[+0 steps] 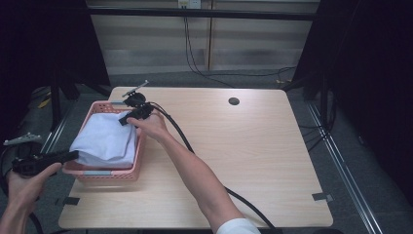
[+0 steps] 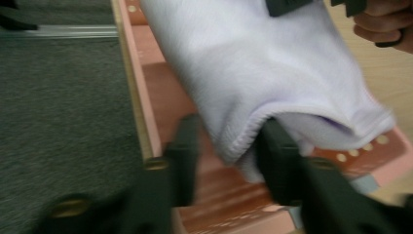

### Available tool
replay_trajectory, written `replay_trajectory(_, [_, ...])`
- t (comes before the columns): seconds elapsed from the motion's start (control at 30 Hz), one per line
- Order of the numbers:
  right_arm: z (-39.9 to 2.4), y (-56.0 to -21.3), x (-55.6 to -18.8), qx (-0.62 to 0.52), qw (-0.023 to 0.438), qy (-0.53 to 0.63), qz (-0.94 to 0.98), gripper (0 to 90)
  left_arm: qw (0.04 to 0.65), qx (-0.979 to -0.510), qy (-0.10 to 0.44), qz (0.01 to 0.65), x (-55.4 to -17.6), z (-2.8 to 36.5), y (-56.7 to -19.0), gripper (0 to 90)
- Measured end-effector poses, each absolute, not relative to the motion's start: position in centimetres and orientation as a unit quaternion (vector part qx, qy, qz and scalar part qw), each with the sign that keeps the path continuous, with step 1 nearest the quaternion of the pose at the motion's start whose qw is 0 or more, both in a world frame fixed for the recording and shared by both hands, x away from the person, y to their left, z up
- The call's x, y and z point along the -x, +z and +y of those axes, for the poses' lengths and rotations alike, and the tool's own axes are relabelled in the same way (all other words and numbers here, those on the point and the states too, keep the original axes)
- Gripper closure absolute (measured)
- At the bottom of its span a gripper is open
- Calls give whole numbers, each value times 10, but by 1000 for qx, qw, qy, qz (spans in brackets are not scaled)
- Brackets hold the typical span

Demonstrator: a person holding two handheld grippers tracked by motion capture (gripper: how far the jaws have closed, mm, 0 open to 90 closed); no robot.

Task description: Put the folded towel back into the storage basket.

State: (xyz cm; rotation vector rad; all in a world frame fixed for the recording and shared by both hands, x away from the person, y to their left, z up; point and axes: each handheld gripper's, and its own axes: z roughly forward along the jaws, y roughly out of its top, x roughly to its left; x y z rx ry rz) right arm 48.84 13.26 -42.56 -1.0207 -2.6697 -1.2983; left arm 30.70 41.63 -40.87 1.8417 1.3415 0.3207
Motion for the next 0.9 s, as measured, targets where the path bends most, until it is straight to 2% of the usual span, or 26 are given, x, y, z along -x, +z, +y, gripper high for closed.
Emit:
replay_trajectory(0.03, [131, -427, -488, 329, -6, -415, -848, 440, 406, -732, 129, 532, -306, 415, -408, 495])
replay_trajectory(0.07, [129, -428, -489, 331, -1, -421, -845, 400, 408, -732, 132, 530, -305, 412, -407, 491])
replay_trajectory(0.17, [121, -424, -490, 326, -1, -435, -839, 343, 410, -735, 134, 523, -305, 402, -406, 438])
replay_trajectory(0.5, [80, -400, -471, 286, -13, -478, -830, 350, 455, -729, 146, 491, -291, 359, -396, 421])
replay_trajectory(0.63, [34, -387, -450, 272, -31, -504, -819, 366, 479, -724, 159, 471, -274, 324, -391, 408])
replay_trajectory(0.73, [3, -380, -435, 270, -41, -511, -815, 355, 485, -736, 164, 443, -265, 297, -393, 406])
replay_trajectory(0.87, [-32, -380, -416, 276, -51, -512, -812, 334, 488, -745, 146, 431, -263, 264, -401, 298])
replay_trajectory(0.9, [-40, -382, -411, 278, -55, -513, -810, 329, 488, -745, 146, 431, -263, 264, -401, 299])
